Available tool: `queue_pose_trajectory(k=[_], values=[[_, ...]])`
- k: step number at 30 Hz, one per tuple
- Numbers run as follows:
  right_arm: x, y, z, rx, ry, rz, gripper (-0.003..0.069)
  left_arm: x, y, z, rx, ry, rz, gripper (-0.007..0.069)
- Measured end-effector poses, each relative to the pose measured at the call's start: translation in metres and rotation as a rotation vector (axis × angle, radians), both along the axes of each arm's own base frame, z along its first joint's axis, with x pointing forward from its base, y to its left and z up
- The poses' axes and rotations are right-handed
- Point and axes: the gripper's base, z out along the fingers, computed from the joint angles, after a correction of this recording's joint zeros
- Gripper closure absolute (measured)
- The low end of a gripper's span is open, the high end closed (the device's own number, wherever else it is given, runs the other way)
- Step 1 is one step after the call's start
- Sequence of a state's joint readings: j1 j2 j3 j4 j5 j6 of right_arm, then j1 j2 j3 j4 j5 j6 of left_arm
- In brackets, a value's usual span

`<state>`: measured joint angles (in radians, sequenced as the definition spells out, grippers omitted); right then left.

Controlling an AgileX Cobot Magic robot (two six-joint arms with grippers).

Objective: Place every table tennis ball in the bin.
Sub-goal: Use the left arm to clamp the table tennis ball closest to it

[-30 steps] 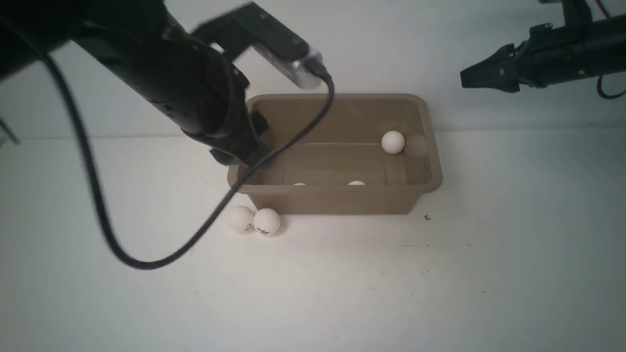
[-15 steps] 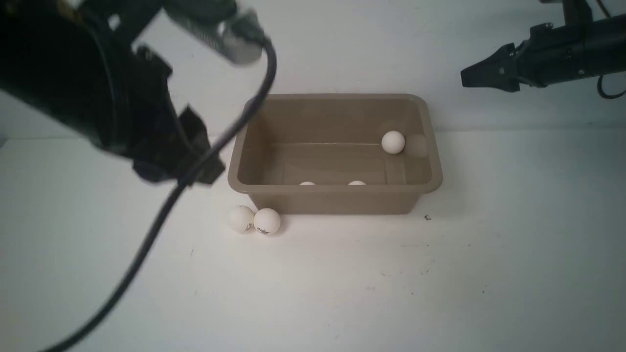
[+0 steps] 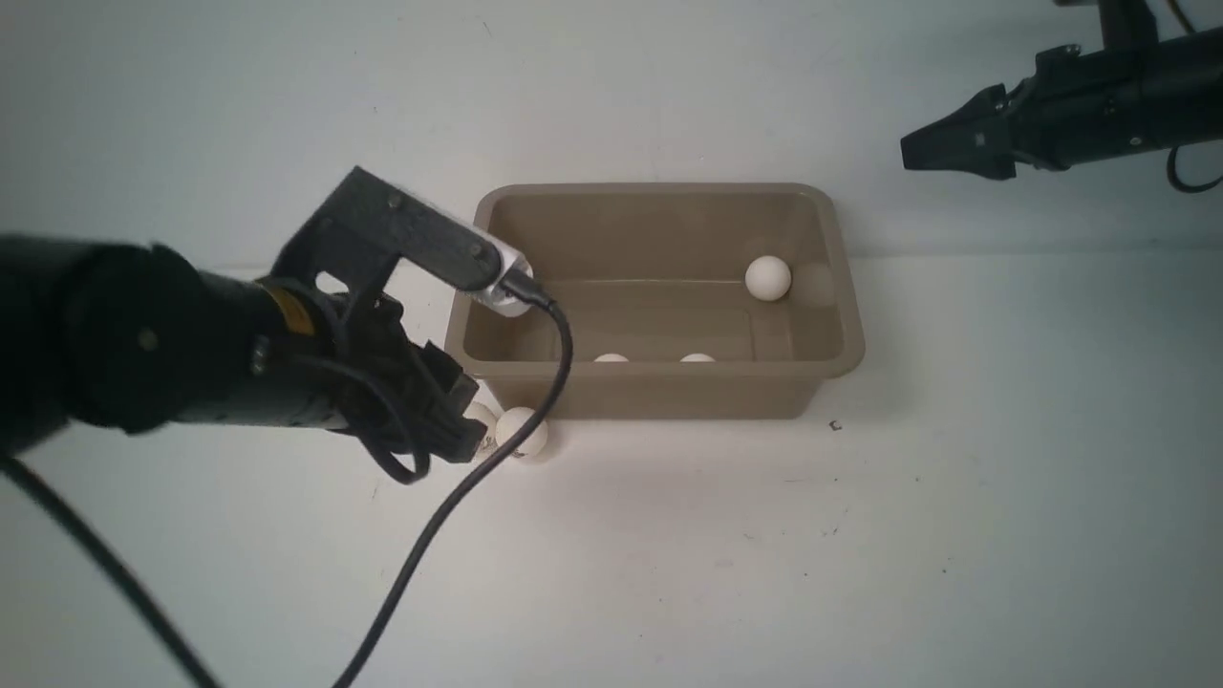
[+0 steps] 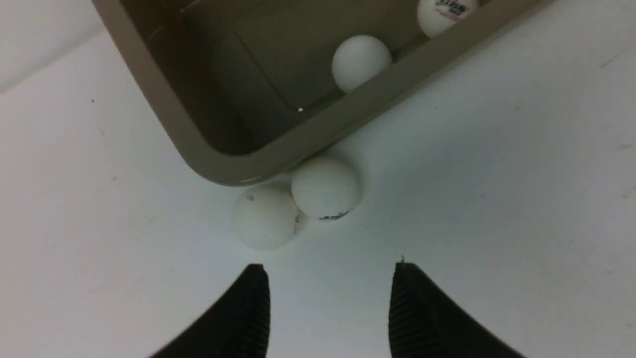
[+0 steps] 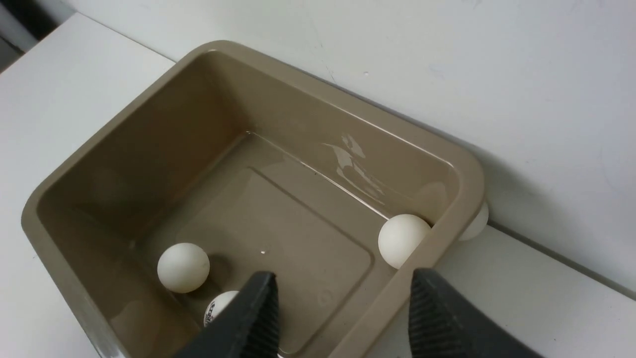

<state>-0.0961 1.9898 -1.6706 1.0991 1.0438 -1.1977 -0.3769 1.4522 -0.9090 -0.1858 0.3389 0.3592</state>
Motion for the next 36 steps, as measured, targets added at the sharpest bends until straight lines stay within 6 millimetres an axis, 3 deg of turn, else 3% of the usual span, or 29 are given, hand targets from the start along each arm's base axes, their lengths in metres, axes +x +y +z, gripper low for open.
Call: queue_pose_trajectory(k=[4,8,11,19,25,36], values=[[0.000,0.000,0.000,0.000,0.000,-0.001,0.0326,0.012,-0.001,-0.024,0.058,0.034,-0.026,0.0279],[0.000,0.000,0.000,-0.008,-0.007,0.005,0.0326,0.025,-0.004,-0.056,0.106,0.075,-0.053,0.0165],[0.000,0.000,0.000,-0.015,-0.014,0.008,0.0326,0.030,-0.007,-0.068,0.078,0.112,-0.022,0.0118],[0.001,-0.001,0.000,-0.020,-0.023,0.002,0.0326,0.033,-0.011,-0.066,0.040,0.190,-0.009,0.0103],[0.001,-0.001,0.000,-0.022,-0.026,0.000,0.0326,0.036,-0.009,-0.065,0.049,0.153,-0.008,0.0103],[0.001,-0.001,0.000,-0.031,-0.037,0.008,0.0326,0.062,0.044,-0.074,0.102,0.078,0.107,0.0103]])
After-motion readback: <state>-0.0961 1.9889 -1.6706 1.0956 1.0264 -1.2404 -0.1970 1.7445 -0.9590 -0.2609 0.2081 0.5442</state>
